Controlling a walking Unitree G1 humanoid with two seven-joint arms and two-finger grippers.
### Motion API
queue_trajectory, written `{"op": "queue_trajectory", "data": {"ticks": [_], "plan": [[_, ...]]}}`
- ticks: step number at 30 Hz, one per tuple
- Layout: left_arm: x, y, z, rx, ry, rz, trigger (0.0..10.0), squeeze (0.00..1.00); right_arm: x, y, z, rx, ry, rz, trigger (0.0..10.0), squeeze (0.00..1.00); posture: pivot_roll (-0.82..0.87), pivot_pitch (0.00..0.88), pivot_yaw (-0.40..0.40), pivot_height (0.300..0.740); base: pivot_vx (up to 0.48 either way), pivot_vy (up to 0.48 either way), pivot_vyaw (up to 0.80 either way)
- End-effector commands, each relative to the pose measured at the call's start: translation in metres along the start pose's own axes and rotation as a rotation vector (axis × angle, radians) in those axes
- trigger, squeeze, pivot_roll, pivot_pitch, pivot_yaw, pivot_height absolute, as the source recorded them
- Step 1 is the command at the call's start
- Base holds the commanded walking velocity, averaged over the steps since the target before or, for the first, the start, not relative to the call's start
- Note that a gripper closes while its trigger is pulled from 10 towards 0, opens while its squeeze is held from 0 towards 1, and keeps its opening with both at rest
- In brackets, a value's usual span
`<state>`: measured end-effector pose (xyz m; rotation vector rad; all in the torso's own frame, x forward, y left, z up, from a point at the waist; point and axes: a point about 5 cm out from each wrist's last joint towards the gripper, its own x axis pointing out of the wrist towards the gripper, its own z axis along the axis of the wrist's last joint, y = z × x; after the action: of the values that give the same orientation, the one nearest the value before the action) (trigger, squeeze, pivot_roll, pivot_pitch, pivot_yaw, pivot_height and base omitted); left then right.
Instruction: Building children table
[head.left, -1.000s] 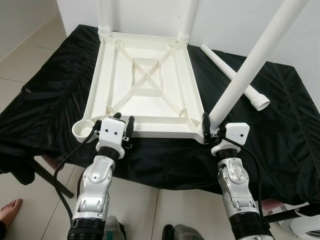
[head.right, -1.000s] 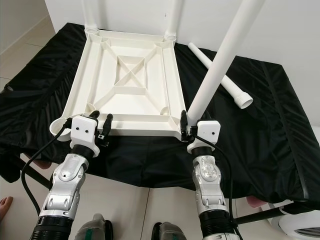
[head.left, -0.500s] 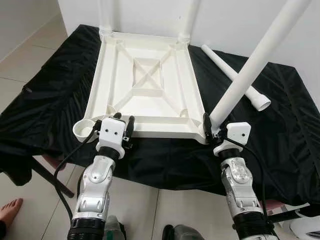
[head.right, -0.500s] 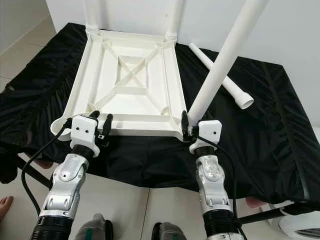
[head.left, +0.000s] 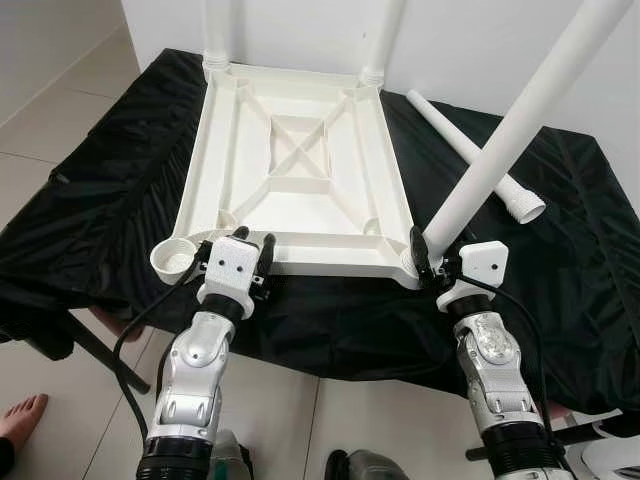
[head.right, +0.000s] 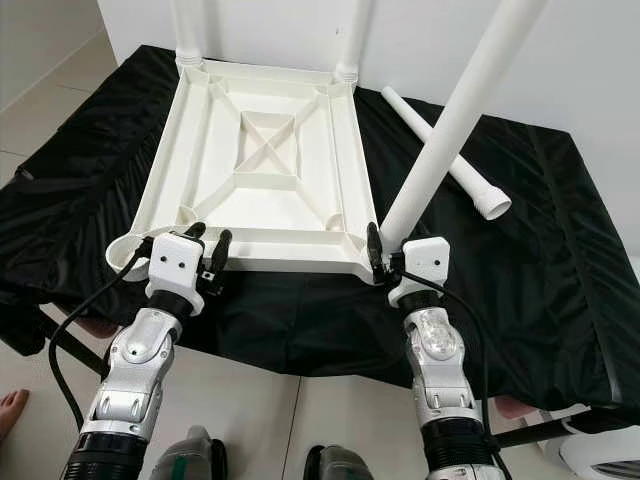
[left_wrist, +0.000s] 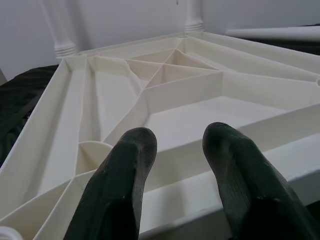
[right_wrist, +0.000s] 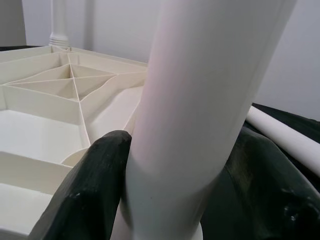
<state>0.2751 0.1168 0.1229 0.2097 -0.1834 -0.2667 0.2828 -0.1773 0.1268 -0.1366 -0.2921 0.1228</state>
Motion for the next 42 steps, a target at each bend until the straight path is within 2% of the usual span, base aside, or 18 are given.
{"op": "queue_trajectory", "data": {"ticks": [1, 5, 16, 42], "plan": [[-0.0025, 0.0002, -0.0026, 0.007, 0.004, 0.062, 10.0, 0.0, -0.0017, -0.0128, -0.0008, -0.005, 0.013, -0.039, 10.0, 0.0, 0.04, 0.049, -0.081, 0.74, 0.0, 0.0, 0.0], [-0.0031, -0.0018, -0.0041, 0.013, 0.019, 0.046, 10.0, 0.0, -0.0005, -0.018, 0.0014, -0.009, 0.011, -0.027, 10.0, 0.0, 0.03, 0.059, -0.081, 0.74, 0.0, 0.0, 0.0], [-0.0036, -0.0055, -0.0039, 0.016, 0.023, 0.033, 10.0, 0.0, -0.0001, -0.0193, 0.0035, 0.0, 0.012, 0.007, 10.0, 0.0, 0.03, 0.064, -0.081, 0.74, 0.0, 0.0, 0.0], [-0.0049, -0.0066, -0.0059, 0.024, 0.027, 0.022, 10.0, 0.0, -0.0015, -0.0103, -0.0012, 0.045, 0.046, 0.111, 10.0, 0.0, 0.04, 0.06, -0.084, 0.74, 0.0, 0.0, 0.0]]}}
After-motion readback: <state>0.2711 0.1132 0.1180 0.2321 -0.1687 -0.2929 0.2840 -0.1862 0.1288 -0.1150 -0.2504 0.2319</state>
